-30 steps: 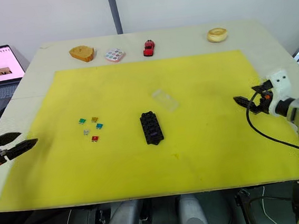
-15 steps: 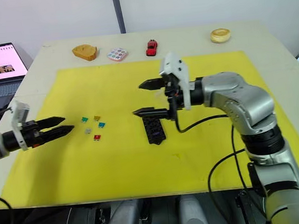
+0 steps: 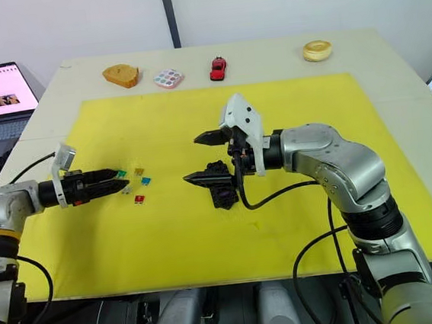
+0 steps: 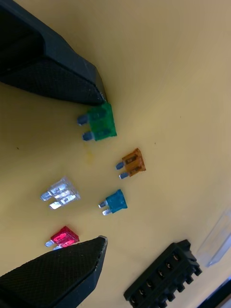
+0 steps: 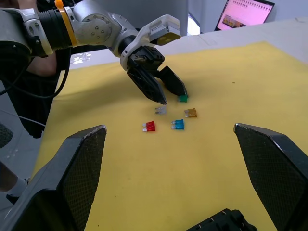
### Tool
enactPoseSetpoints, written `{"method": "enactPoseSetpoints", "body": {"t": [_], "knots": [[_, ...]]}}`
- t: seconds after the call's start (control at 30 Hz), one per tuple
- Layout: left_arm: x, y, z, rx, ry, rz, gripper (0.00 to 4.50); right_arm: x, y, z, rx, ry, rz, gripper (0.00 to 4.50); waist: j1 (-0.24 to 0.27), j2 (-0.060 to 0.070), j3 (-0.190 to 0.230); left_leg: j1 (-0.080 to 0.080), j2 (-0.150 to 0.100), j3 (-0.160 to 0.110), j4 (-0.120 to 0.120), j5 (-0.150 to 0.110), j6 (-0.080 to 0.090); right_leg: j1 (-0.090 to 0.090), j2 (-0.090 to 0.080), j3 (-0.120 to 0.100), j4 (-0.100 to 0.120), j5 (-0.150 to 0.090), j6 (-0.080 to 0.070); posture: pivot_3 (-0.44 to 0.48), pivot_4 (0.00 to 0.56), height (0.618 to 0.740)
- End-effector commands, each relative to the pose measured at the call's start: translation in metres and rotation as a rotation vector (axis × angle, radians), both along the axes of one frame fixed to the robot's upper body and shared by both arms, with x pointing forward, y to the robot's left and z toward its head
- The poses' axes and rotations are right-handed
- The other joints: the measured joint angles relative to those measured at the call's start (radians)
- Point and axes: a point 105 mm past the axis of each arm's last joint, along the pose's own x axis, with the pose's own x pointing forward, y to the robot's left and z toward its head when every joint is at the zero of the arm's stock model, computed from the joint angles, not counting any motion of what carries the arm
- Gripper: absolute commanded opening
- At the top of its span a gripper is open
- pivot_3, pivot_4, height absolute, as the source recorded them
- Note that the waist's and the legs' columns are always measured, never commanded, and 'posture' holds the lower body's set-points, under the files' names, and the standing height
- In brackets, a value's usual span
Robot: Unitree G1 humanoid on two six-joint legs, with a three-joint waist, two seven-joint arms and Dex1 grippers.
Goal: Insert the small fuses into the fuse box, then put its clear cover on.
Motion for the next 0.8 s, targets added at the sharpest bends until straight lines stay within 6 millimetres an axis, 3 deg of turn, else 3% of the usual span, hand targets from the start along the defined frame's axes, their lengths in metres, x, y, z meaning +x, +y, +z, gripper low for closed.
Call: {"method": "enactPoseSetpoints", "body": {"t": [0.03,0.1,0.2,0.3,0.43,0.8], "knots": [[-0.004,-0.008,-0.02,-0.019,0.107,-0.025,4.5,-0.005,0.0,0.012,0.033,-0.051,-0.005,4.47,0.002,0.0,0.0,0.0,0.0,0.0,0.0,0.0,0.0,0.0,0.0,0.0,0.0,0.0,0.0,0.0,0.15,0.74],[-0.004,-0.008,-0.024,-0.033,0.132,-0.018,4.5,-0.004,-0.001,0.012,0.035,-0.053,-0.019,4.47,0.002,0.0,0.0,0.0,0.0,0.0,0.0,0.0,0.0,0.0,0.0,0.0,0.0,0.0,0.0,0.0,0.15,0.74],[-0.004,-0.007,-0.031,-0.065,0.167,0.012,3.62,-0.002,-0.003,0.011,0.033,-0.058,-0.041,4.5,0.003,0.0,-0.001,0.0,0.0,0.0,0.001,0.0,0.0,0.0,0.0,0.0,0.0,0.0,0.0,0.0,0.15,0.74],[-0.002,-0.003,-0.041,-0.077,0.188,0.059,2.16,0.0,-0.004,0.011,0.034,-0.066,-0.058,4.5,0.002,0.0,-0.001,0.0,0.0,0.0,0.001,0.0,0.001,0.001,0.0,0.0,0.0,0.0,0.0,0.0,0.15,0.74],[-0.001,0.001,-0.039,-0.108,0.19,0.084,0.09,0.002,-0.005,0.011,0.029,-0.071,-0.071,4.5,-0.002,0.0,-0.001,0.0,-0.001,0.0,0.001,-0.001,0.001,0.001,0.0,0.0,0.0,0.0,0.0,0.0,0.15,0.74],[-0.007,0.016,-0.022,-0.192,0.134,0.145,0.03,0.01,-0.006,0.009,0.032,-0.072,-0.089,4.5,-0.009,0.0,-0.001,0.0,0.0,0.0,0.001,-0.001,0.001,0.0,0.0,0.0,0.0,0.0,0.0,0.0,0.15,0.74]]}}
